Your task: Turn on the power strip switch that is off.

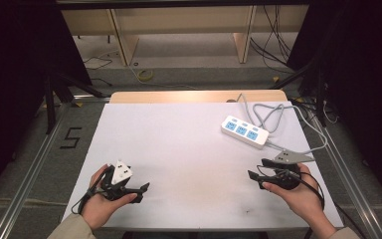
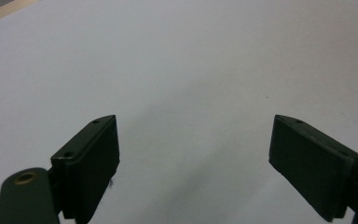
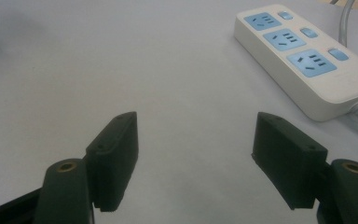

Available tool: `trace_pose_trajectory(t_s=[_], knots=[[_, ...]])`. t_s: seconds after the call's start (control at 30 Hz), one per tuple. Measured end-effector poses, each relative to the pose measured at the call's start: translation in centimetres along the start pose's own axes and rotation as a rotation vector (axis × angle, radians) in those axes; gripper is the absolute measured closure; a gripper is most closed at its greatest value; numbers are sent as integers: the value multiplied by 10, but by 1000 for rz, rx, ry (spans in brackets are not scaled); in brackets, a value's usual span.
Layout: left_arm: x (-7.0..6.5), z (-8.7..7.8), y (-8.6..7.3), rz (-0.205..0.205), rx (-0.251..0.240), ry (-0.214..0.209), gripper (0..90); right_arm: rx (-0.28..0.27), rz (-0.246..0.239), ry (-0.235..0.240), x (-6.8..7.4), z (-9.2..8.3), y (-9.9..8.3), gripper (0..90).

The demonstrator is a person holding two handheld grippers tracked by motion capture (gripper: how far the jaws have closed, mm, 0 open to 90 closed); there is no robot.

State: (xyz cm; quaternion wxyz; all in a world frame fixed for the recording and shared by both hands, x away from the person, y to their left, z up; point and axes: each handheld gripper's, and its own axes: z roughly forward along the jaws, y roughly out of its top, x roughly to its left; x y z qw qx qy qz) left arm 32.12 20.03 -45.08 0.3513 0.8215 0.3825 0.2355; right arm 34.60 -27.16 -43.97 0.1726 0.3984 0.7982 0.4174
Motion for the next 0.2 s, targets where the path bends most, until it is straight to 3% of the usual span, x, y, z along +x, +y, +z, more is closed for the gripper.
trace_pose_trajectory(t_s=[0.2], knots=[[0, 1, 1, 4, 0, -4, 156, 0, -4, 5, 2, -1, -2, 313]])
